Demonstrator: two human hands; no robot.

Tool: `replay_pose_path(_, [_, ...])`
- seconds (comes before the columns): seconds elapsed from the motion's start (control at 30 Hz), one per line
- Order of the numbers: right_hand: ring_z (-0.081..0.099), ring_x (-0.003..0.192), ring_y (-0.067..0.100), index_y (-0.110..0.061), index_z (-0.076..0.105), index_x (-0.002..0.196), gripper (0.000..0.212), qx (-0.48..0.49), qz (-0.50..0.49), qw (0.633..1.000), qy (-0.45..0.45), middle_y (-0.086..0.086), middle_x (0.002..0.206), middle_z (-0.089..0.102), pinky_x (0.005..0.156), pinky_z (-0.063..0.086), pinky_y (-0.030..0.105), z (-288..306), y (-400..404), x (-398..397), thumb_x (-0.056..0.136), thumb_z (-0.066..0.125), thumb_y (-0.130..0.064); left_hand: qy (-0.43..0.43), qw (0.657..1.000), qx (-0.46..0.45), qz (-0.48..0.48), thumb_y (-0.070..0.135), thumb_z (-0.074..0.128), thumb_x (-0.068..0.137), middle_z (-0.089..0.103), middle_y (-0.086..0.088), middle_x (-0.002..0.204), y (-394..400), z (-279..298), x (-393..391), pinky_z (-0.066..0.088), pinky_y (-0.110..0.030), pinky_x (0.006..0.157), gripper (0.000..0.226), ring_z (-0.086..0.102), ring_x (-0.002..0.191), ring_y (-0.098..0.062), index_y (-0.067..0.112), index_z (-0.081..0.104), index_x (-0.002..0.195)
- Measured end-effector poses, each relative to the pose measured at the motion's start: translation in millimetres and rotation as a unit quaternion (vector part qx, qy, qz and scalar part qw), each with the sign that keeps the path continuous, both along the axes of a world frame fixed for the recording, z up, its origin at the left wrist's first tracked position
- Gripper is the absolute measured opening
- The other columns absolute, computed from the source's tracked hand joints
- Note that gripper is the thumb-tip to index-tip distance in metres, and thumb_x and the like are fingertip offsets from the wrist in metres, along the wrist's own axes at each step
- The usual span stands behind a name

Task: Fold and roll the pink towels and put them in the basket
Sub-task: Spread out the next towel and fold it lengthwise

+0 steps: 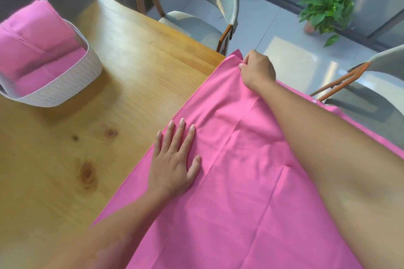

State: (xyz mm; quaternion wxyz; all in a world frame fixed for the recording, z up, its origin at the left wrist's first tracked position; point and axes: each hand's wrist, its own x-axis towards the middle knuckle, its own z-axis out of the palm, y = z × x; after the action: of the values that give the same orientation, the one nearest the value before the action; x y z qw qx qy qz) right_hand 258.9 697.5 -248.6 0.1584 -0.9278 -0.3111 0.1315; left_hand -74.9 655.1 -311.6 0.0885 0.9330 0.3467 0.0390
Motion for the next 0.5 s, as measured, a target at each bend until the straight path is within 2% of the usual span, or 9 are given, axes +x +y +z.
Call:
replay_pose_path(0.1, [0.061,0.110,0.036,-0.012,0.059,0.113,0.021,-0.010,-0.007,1.000,-0.005,0.014,0.118,0.065,0.089,0.048,0.039,-12.0,0.5,0.3,0.099,0.053,-0.027,0.005,1.000,-0.001,0.000,0.054,0.043,0.094,0.004,0.002,0.170,-0.7,0.7,0.2,0.013,-0.054,0.124,0.078,0.000,0.157,-0.024,0.028,0.016,0.162])
replay_pose_path(0.23, [0.061,0.110,0.035,-0.013,0.058,0.112,0.021,-0.007,-0.007,1.000,-0.005,0.014,0.117,0.065,0.086,0.046,0.038,-16.9,5.6,3.2,0.100,0.049,-0.028,0.009,1.000,-0.008,0.000,0.054,0.043,0.095,0.005,0.002,0.170,-0.1,3.2,0.0,0.013,-0.056,0.124,0.075,0.000,0.157,-0.024,0.029,0.018,0.162])
replay_pose_path(0.37, [0.059,0.098,0.032,-0.020,0.053,0.103,0.012,-0.007,0.019,0.999,-0.033,0.008,0.108,0.065,0.075,0.040,0.036,-19.0,11.4,0.5,0.103,0.047,-0.030,0.014,1.000,-0.014,0.004,0.055,0.041,0.095,0.004,0.001,0.170,-0.4,5.3,0.1,0.011,-0.056,0.124,0.075,-0.002,0.157,-0.026,0.031,0.017,0.162])
replay_pose_path(0.5, [0.052,0.086,0.028,-0.022,0.050,0.102,0.010,-0.010,0.032,0.998,-0.045,0.008,0.104,0.064,0.073,0.037,0.035,-21.2,14.4,1.0,0.104,0.045,-0.030,0.021,1.000,-0.021,0.007,0.058,0.041,0.094,0.004,0.001,0.170,0.1,6.6,-0.5,0.011,-0.058,0.124,0.076,-0.004,0.157,-0.027,0.032,0.015,0.162])
